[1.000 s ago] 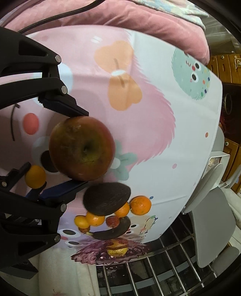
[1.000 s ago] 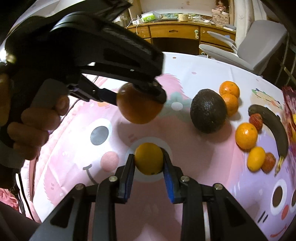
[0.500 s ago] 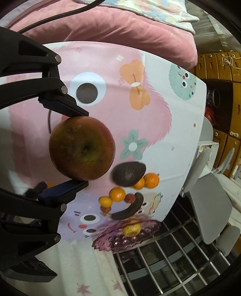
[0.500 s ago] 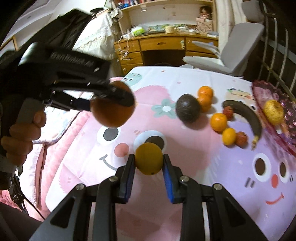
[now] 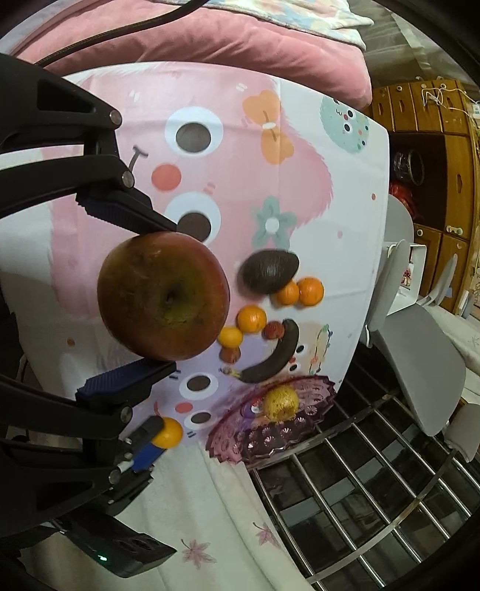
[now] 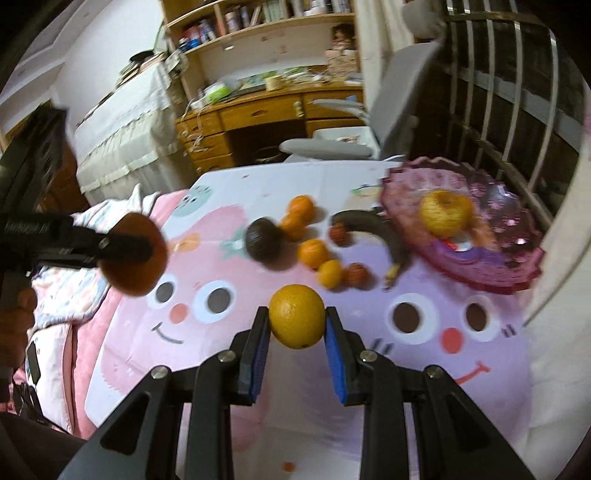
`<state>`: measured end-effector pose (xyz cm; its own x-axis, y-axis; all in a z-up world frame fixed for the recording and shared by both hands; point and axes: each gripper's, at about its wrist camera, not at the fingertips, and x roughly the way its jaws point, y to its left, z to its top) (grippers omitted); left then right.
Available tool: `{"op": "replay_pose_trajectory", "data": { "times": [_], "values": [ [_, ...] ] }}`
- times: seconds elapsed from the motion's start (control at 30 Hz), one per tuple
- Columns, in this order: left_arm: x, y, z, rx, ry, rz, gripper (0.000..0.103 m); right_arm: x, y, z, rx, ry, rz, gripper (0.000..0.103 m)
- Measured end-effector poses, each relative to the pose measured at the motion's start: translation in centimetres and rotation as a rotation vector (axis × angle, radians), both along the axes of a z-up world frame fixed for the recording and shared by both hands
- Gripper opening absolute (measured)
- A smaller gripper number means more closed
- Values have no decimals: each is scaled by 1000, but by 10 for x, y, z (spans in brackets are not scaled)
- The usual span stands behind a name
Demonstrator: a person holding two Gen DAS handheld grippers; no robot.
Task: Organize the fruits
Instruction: 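Carry the apple and mandarin to the bowl and release both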
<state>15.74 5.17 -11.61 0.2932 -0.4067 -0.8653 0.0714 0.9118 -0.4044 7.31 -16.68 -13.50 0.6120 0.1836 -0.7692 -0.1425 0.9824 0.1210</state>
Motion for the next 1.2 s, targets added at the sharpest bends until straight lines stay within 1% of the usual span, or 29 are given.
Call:
{"op": "replay_pose_trajectory", "data": {
  "times": [0.17, 0.3, 0.5, 0.63, 0.77, 0.93, 1.2],
  "values": [
    [1, -37, 10, -3, -8, 20, 65, 10, -46, 15, -4, -14, -6, 29],
    [6, -70, 20, -7, -38, 24, 65, 20, -76, 22, -4, -15, 7, 29],
    [22, -122, 33, -2, -85, -15, 65, 37, -118, 29, -6, -28, 7, 29],
    [38, -155, 33, 9, -103, -52, 65, 51, -144, 26, -6, -19, -11, 29],
    [57, -188, 26, 28, -98, -101, 65, 66, -166, 14, 12, 23, -42, 29],
    [83, -228, 3, 63, -63, -154, 65, 87, -190, -8, 28, 100, -79, 29],
    [107, -265, -33, 86, 2, -195, 65, 106, -206, -36, 49, 162, -76, 29]
  ]
}}
